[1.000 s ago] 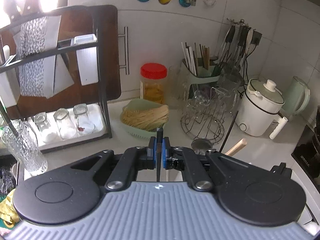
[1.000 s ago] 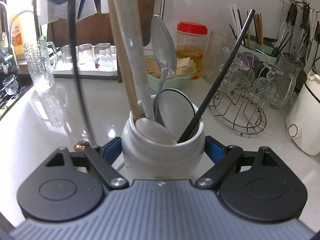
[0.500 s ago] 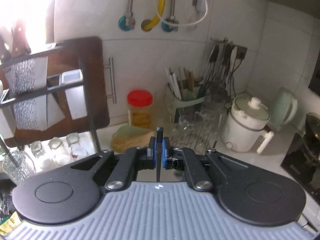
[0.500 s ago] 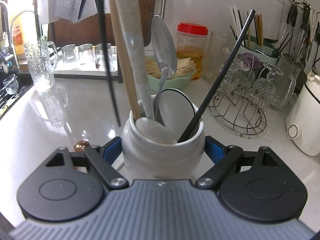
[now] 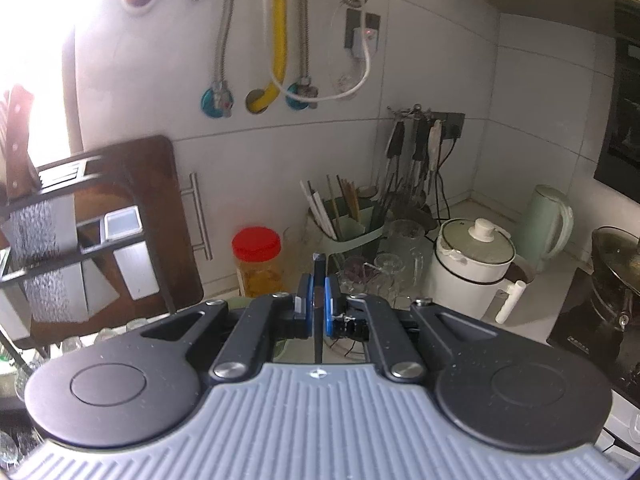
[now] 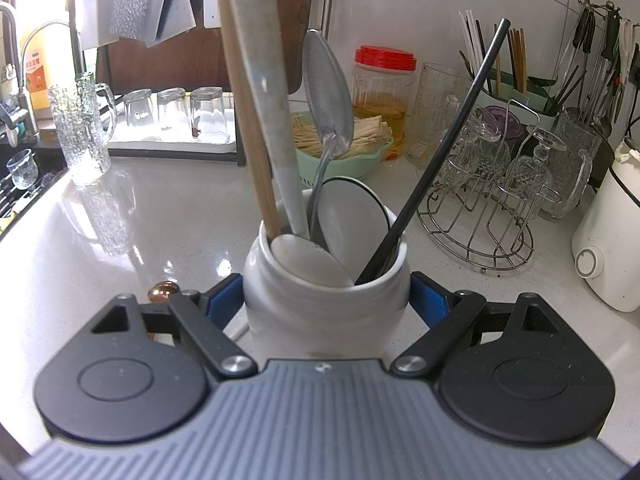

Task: Organize utensils
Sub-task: 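Lower the black chopstick with the left tool into the white mug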

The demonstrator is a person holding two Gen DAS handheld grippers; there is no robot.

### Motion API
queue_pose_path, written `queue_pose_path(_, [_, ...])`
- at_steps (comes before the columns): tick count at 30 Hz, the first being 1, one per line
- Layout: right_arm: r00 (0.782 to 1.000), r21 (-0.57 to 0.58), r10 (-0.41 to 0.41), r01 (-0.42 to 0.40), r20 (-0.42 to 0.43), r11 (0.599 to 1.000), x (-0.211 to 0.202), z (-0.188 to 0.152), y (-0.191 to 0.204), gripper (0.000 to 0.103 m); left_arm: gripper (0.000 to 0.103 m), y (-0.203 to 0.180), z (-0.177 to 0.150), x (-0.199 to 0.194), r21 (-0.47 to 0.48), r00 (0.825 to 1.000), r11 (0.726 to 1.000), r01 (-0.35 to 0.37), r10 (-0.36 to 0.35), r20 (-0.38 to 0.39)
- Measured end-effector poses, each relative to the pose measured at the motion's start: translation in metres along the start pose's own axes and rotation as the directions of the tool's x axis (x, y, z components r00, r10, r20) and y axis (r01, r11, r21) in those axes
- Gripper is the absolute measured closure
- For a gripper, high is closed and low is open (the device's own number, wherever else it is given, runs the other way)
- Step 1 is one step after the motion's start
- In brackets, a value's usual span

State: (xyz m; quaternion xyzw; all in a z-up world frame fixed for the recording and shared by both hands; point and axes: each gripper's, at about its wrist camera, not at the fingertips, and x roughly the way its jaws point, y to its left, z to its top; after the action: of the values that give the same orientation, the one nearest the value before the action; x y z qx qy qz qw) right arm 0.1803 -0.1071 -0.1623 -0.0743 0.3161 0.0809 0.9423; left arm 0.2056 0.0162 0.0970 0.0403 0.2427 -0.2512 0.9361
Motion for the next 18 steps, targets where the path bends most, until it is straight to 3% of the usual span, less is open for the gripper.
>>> queue_pose_path(9, [1.000, -0.001, 0.000, 0.000, 0.002, 1.000, 0.000, 0.000, 0.001, 0.013, 0.097, -0.013, 0.010, -0.007, 0.028, 0.999, 0.999, 0.033, -0.034, 0.011])
queue_pose_path(18, [1.000, -0.002, 0.001, -0.001, 0.004, 1.000, -0.001, 0.000, 0.001, 0.013, 0.097, -0.013, -0.007, 0.016, 0.006, 0.997, 0.998, 0.063, -0.062, -0.049])
